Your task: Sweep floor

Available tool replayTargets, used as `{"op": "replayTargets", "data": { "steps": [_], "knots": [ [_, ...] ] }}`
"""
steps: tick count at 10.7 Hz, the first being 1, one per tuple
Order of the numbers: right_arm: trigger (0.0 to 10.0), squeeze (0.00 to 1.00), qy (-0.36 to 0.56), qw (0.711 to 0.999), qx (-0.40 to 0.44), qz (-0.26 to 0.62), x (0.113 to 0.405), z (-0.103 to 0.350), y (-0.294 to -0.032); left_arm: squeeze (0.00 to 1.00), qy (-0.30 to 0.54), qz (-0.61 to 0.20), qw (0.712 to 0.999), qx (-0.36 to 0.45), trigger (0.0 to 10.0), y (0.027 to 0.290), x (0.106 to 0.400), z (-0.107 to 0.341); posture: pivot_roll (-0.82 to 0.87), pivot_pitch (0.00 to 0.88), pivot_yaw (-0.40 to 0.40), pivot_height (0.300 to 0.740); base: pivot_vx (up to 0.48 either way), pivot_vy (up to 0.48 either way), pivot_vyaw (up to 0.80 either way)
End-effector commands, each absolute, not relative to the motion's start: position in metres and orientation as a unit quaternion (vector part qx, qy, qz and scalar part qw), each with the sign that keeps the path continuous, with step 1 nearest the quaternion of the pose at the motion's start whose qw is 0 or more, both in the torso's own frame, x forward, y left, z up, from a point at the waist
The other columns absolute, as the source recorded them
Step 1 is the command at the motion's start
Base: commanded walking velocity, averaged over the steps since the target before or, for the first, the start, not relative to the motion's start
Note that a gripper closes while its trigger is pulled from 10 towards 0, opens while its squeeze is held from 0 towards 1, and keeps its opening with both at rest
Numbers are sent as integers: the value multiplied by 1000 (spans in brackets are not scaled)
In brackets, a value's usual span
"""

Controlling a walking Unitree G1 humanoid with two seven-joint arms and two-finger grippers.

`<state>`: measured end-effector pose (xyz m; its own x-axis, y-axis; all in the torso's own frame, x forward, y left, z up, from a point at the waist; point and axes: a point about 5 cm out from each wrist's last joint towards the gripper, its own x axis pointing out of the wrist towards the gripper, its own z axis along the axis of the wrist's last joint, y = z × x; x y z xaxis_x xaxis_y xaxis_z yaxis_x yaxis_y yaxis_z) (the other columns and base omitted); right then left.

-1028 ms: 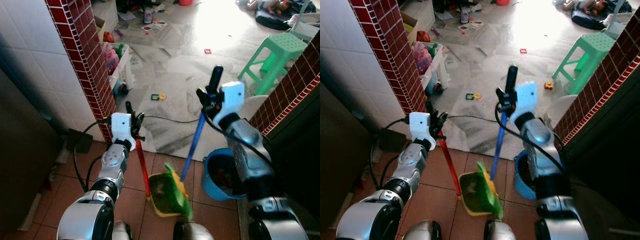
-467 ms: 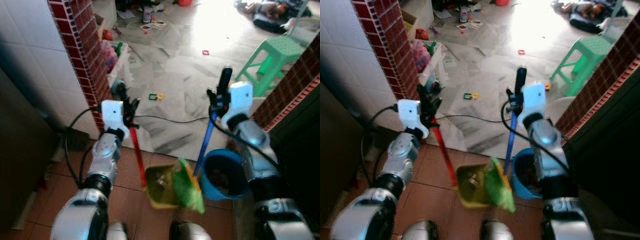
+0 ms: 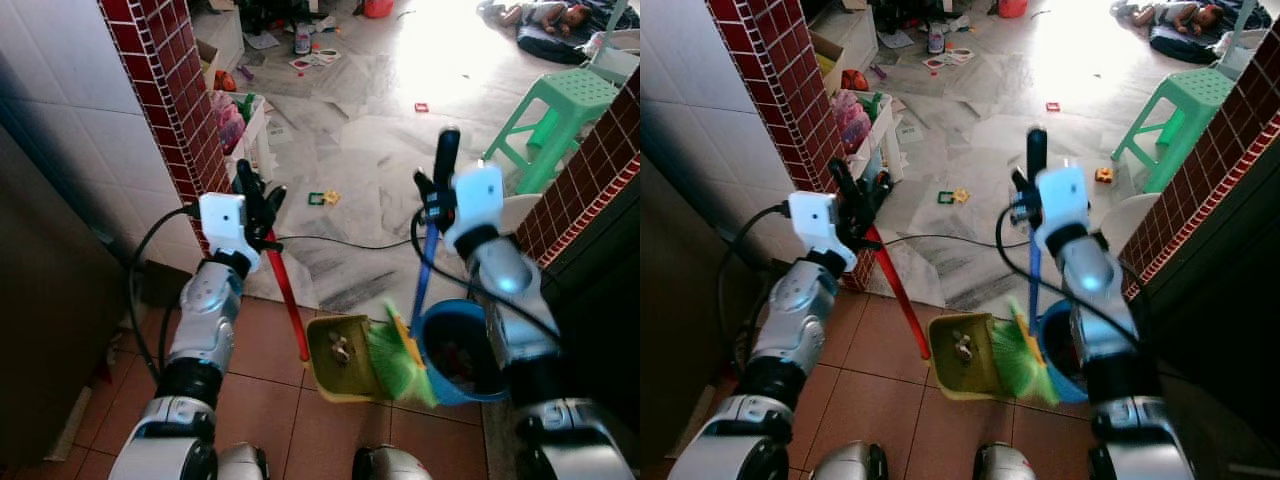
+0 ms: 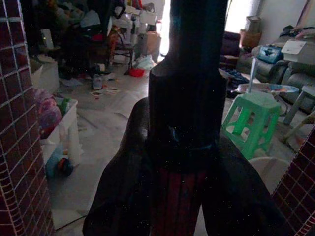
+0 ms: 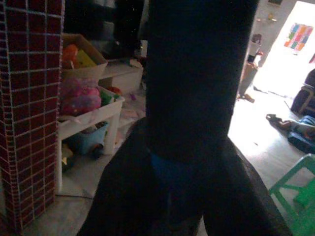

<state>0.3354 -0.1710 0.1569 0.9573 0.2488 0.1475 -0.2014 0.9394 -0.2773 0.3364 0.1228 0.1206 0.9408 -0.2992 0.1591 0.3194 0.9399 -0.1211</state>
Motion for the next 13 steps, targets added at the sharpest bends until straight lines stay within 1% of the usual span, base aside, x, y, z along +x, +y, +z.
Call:
{"op": "replayTargets", "data": {
  "steps": [1, 3, 4, 5, 8, 10, 11, 13],
  "knots": [
    [10000, 0, -105, 977, -152, 105, 333, 161, -170, 0, -108, -162, 978, -80, 10000, 125, 338, 139, -59, 0, 8, 740, 0, 0, 0],
    [10000, 0, -104, 989, -103, 32, 324, 153, -169, 0, -104, -166, 976, -93, 10000, 126, 330, 143, -50, 0, -14, 740, 0, 0, 0],
    [10000, 0, -113, 988, -106, 9, 321, 152, -171, 0, -99, -179, 974, -96, 10000, 122, 326, 143, -55, 0, -11, 740, 0, 300, 0],
    [10000, 0, -110, 988, -109, -7, 320, 151, -172, 0, -93, -188, 973, -98, 10000, 118, 323, 142, -55, 0, -10, 740, 0, 375, -800],
    [10000, 0, -106, 988, -111, -14, 318, 148, -171, 0, -82, -200, 971, -98, 10000, 113, 322, 144, -67, 0, -3, 740, 0, 480, -712],
    [10000, 0, -99, 989, -109, -14, 319, 145, -169, 0, -77, -198, 972, -98, 10000, 114, 321, 144, -61, 0, -1, 740, 0, 360, -466],
    [10000, 0, -97, 989, -108, -15, 319, 144, -169, 0, -74, -198, 973, -96, 10000, 114, 320, 143, -57, 0, 0, 740, 0, 255, -413],
    [10000, 0, -93, 990, -108, -20, 320, 142, -170, 0, -75, -197, 973, -90, 10000, 115, 319, 145, -52, 0, -1, 740, 0, 0, -203]
  ]
}}
